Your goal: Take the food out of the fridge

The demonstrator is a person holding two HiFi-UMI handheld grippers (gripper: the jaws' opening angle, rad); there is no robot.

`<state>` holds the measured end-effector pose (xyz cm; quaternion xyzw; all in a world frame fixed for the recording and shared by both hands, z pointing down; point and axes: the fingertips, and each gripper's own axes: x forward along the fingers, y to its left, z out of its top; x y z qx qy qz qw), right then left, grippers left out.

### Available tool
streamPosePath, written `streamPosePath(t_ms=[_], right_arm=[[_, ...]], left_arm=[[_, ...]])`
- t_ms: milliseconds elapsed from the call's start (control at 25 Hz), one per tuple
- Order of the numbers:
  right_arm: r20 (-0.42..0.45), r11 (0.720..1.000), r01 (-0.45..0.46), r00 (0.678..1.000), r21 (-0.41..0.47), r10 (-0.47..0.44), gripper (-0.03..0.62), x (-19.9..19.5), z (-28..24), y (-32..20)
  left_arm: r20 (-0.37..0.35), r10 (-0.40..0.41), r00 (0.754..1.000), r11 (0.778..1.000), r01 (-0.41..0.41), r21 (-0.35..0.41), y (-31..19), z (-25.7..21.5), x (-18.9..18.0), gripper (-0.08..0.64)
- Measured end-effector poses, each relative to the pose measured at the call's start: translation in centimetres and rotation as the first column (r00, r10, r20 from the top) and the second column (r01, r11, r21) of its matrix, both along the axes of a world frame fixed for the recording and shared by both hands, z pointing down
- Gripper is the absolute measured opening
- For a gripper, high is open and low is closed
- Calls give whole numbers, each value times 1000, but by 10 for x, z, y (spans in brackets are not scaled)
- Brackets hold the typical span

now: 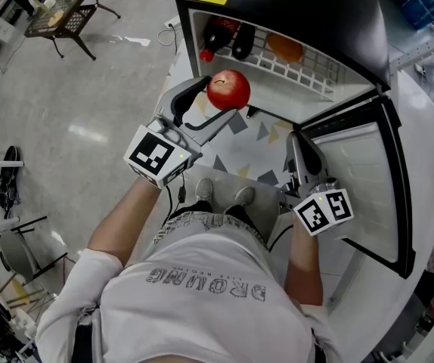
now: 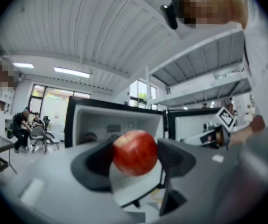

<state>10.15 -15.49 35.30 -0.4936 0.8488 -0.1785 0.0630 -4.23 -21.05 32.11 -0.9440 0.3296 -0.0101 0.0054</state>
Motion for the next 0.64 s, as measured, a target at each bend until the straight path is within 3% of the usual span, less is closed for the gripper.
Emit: streamPosePath(t_ms=[640], right_arm=[[11,1000,3,1000,-17,-3,-11,1,5,-1]], left_arm=[[4,1,1000,1000,-1,-11,1,4,2,301]])
